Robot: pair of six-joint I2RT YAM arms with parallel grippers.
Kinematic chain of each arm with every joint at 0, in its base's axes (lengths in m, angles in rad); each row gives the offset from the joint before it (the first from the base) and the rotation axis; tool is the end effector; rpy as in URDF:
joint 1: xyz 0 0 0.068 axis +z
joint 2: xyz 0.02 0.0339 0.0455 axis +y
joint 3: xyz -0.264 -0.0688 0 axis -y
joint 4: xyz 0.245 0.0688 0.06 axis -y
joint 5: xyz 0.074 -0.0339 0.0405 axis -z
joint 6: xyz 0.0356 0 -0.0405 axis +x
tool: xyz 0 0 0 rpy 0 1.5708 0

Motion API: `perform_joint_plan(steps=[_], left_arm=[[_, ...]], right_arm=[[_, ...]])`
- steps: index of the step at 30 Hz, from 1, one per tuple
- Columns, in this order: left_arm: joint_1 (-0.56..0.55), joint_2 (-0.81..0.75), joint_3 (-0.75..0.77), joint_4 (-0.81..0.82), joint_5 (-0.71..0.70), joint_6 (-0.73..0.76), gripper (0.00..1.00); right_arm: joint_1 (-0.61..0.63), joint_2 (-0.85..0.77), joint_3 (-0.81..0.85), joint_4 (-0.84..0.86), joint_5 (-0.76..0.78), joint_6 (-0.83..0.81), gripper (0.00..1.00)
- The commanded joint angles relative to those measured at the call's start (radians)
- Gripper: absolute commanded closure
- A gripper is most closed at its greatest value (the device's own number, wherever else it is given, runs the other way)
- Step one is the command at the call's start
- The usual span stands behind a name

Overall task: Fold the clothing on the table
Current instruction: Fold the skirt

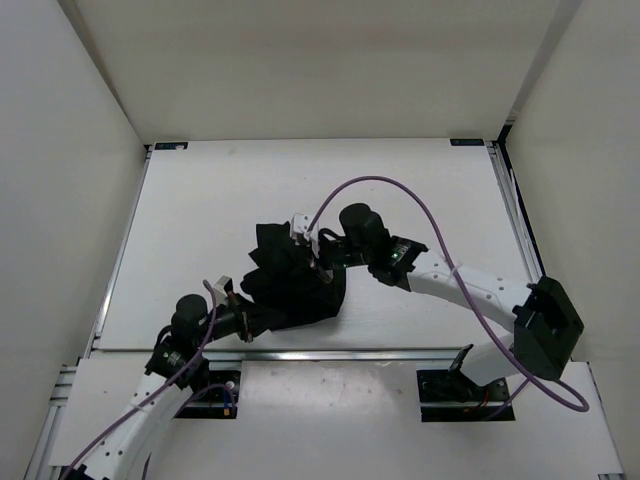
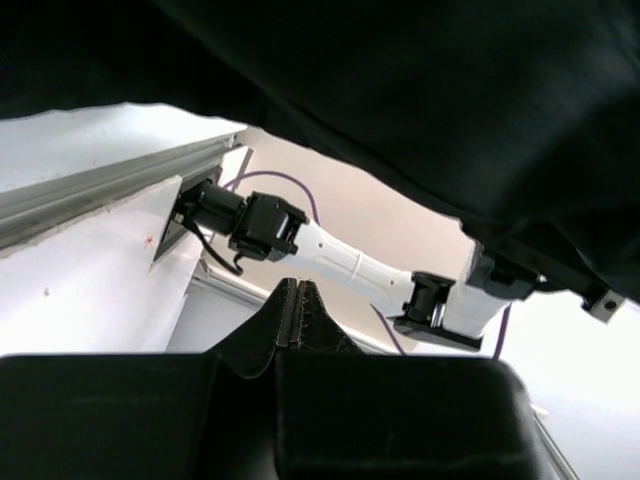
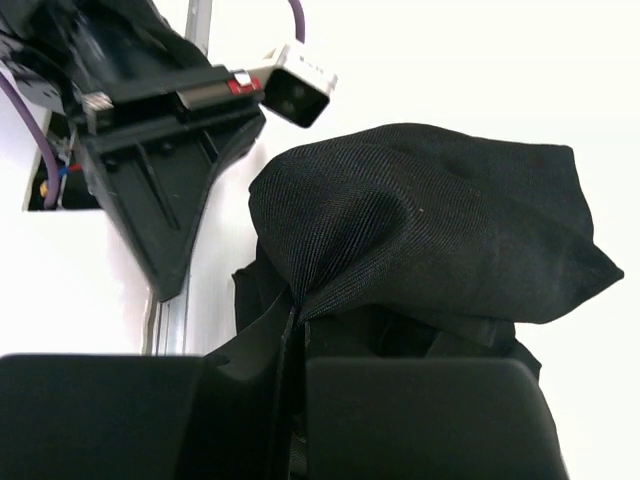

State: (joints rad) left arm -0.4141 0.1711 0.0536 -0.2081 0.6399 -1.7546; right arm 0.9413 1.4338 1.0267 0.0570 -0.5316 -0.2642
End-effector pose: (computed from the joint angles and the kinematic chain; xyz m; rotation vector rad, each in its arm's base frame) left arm 0.0897 -0.0627 0.1565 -1.0318 2.2104 -1.8735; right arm 0.1803 0.2782 0.2972 -1.4149 1.3993 0.9561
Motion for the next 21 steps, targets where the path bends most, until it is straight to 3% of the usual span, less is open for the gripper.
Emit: perform_joint_plan(steps=[1,5,9,12,15,21], left_arm=[[0.023,0.018,-0.291,-0.002,-0.005,0.029,1.00],[0.032,0.062,-0.296,0.036,-0.061,0.014,1.00],[-0.012,0.252,-0.223,0.141,-0.140,0.050,1.00],[-0.008,0.523,-0.027,0.112,-0.195,0.197,1.00],[0.030,0.694,0.093,0.113,-0.201,0.305,1.00],[0.034,0.820,0.247,0.150,-0.216,0.334,1.00]], right_arm=[[-0.012,-0.073,0.013,0.060,-0.011,0.013,1.00],[-0.009,-0.101,-0.005,0.052,-0.039,0.022,1.00],[-0.010,-0.130,-0.011,0.049,-0.050,0.031,1.00],[-0.015,-0.156,-0.031,0.027,-0.053,0.017,1.00],[-0.019,-0.173,-0.054,0.021,-0.048,0.003,1.00],[-0.032,-0.197,-0.086,0.033,-0.053,-0.010,1.00]])
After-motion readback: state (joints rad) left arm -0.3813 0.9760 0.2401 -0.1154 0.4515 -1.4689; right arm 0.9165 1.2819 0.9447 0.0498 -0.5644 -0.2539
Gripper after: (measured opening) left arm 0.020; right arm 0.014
